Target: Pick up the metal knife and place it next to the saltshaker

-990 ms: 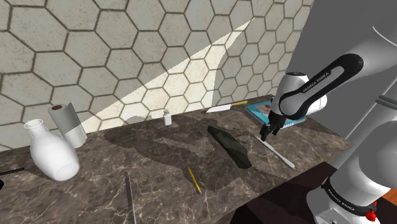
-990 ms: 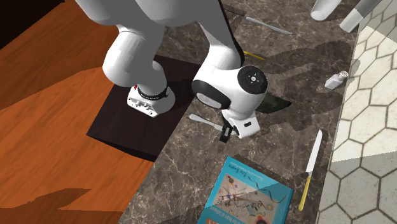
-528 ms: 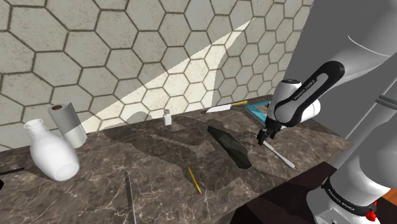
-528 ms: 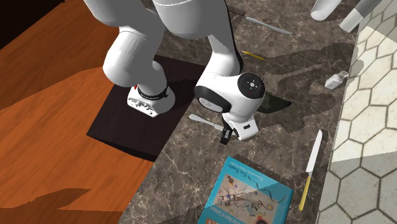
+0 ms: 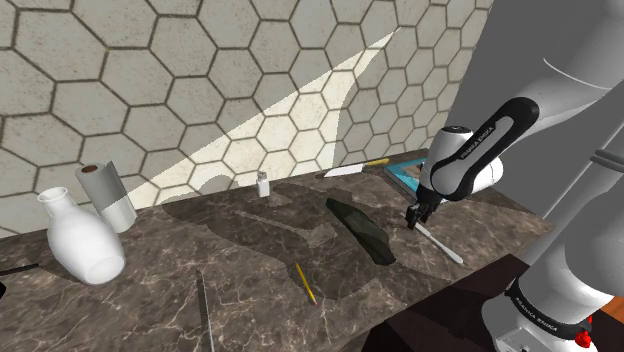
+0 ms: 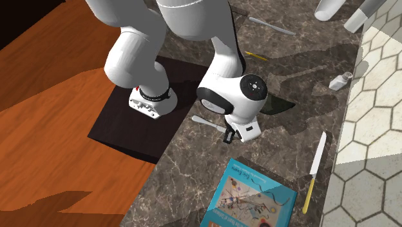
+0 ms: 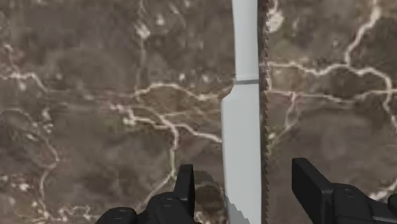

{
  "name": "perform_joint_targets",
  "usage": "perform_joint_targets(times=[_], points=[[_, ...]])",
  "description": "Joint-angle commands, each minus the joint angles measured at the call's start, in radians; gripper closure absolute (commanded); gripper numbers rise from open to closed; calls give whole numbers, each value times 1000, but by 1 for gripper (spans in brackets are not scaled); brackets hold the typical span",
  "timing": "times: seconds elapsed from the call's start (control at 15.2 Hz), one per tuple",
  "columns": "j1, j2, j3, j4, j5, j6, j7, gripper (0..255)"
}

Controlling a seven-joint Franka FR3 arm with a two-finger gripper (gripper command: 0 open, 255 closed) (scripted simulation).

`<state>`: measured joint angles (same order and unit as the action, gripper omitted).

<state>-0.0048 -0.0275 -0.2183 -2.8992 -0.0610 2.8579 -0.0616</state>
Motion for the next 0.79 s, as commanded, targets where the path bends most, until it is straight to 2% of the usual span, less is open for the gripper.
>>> perform_joint_targets(times=[0.0,0.53,0.73], points=[[0,0,0,0,0,0,0,255],[0,0,0,0,0,0,0,255],[-9,-66,0,-4,-32,-62,21,255]])
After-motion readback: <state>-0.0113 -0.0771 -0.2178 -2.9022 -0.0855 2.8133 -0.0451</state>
